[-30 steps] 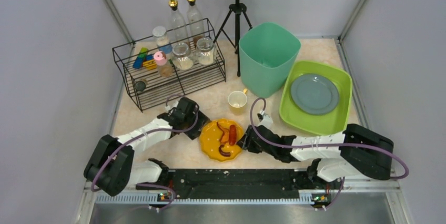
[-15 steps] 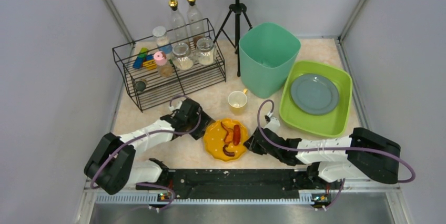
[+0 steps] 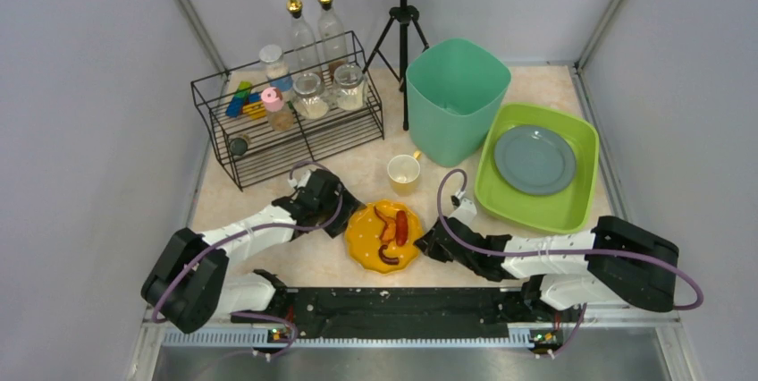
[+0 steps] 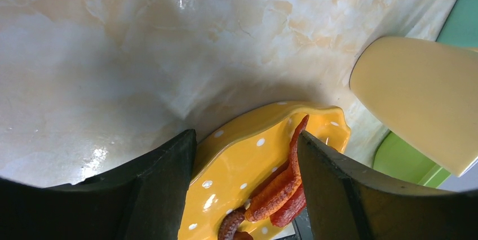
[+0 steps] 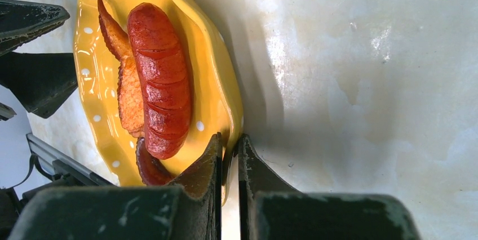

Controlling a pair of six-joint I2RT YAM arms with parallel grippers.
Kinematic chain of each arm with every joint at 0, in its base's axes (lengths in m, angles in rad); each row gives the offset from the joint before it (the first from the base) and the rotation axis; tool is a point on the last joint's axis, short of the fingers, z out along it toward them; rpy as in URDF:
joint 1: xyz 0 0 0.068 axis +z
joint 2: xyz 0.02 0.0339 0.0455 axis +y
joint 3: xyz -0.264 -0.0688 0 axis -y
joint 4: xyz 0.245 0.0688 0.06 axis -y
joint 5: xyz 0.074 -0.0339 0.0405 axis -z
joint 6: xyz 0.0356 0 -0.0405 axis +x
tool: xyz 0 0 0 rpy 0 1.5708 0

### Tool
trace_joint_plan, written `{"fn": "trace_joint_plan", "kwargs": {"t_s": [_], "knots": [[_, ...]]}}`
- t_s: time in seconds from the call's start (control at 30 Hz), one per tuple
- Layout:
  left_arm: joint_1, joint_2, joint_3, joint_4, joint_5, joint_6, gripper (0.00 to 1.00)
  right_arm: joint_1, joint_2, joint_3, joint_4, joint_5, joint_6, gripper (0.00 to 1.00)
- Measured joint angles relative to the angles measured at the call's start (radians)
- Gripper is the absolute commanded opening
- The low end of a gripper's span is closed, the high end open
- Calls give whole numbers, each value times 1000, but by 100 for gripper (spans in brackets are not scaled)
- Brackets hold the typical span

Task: Clear the kitchen counter

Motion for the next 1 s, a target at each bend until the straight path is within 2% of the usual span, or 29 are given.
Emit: {"fn": "trace_joint_plan", "kwargs": {"t_s": [0.17, 0.6, 1.0], "knots": [[0, -1, 18, -27, 0, 35, 74, 0, -18, 0, -9, -5, -11, 0], [46, -116, 17, -282, 35, 113, 75, 1, -99, -1, -115, -101, -93, 0], [63, -179, -3, -355, 37, 175, 74, 1, -152, -1, -194, -121, -104, 0]]}}
